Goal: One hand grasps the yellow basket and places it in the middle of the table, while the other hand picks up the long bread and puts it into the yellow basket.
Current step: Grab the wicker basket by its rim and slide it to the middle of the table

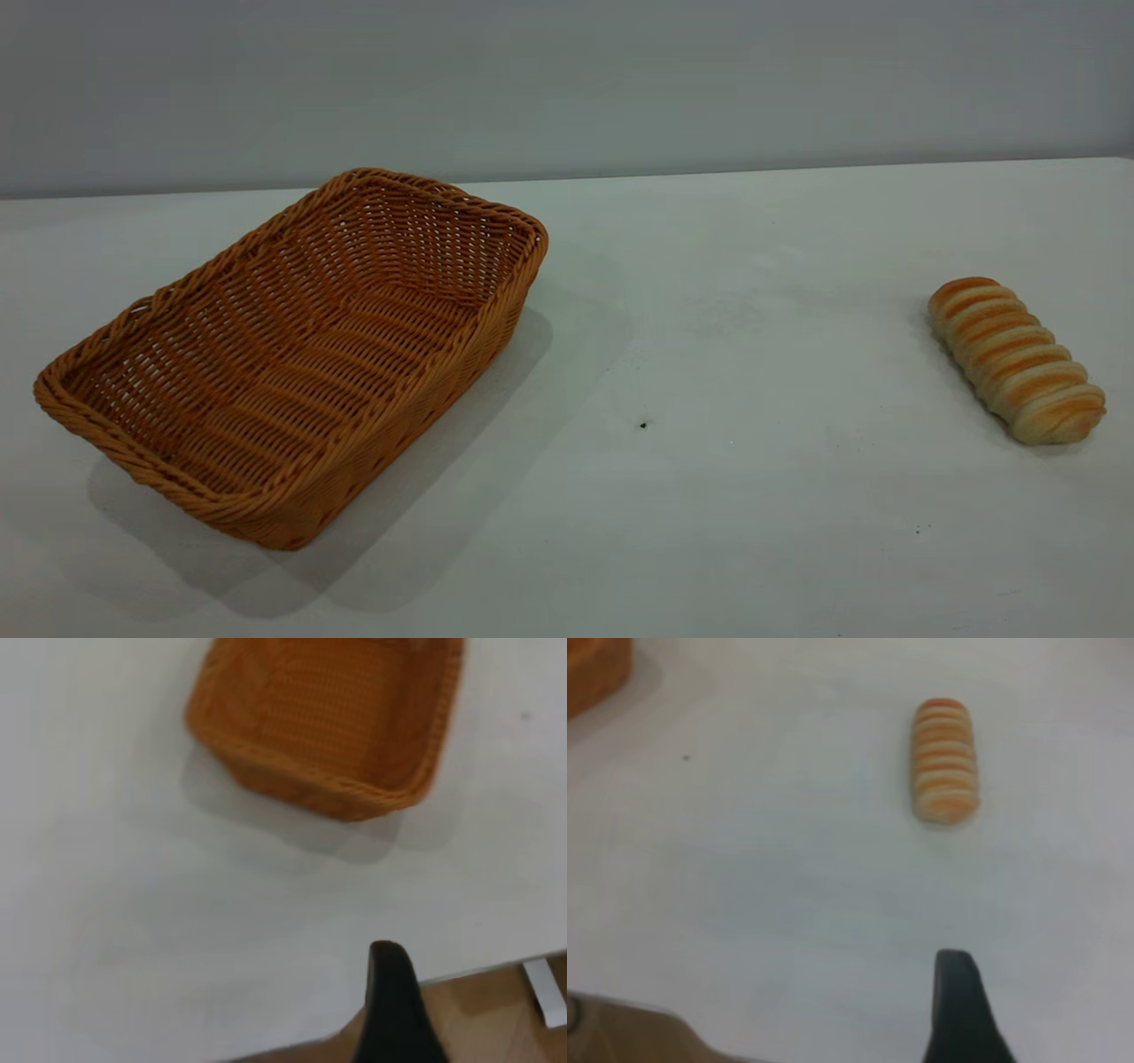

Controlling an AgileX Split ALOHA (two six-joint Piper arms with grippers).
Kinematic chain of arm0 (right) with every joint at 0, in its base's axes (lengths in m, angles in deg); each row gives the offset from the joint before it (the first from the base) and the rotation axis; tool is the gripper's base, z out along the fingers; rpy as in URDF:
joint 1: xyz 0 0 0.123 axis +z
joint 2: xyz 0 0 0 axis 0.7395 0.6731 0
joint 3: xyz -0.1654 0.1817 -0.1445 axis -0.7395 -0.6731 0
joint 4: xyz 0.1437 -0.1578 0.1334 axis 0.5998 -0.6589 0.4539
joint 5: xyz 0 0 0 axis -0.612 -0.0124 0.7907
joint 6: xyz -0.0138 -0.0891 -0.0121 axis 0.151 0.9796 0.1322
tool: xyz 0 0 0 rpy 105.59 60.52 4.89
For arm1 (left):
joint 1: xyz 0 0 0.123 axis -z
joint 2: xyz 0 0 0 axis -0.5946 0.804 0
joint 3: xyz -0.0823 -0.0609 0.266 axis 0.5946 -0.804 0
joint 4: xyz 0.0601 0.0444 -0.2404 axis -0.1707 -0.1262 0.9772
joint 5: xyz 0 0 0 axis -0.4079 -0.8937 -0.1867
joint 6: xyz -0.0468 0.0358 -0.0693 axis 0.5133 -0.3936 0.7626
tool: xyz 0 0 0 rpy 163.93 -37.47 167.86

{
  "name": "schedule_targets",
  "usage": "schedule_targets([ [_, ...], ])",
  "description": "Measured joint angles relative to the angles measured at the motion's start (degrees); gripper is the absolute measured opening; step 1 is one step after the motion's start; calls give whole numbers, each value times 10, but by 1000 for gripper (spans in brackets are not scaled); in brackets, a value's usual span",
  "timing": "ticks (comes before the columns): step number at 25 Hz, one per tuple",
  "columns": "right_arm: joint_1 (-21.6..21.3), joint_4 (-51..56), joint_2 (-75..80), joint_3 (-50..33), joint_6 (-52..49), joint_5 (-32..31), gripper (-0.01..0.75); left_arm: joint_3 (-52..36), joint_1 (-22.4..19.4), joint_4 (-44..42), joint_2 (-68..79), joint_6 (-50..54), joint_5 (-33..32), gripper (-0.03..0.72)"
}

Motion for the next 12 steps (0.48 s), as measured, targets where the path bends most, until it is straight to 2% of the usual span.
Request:
schedule_targets([
  [8, 0, -89, 94, 1, -32, 22, 507, 3, 0, -93, 129, 86, 3, 511],
  [12, 0, -115, 154, 12, -55, 67, 507, 7, 0, -144, 201, 137, 65, 489],
])
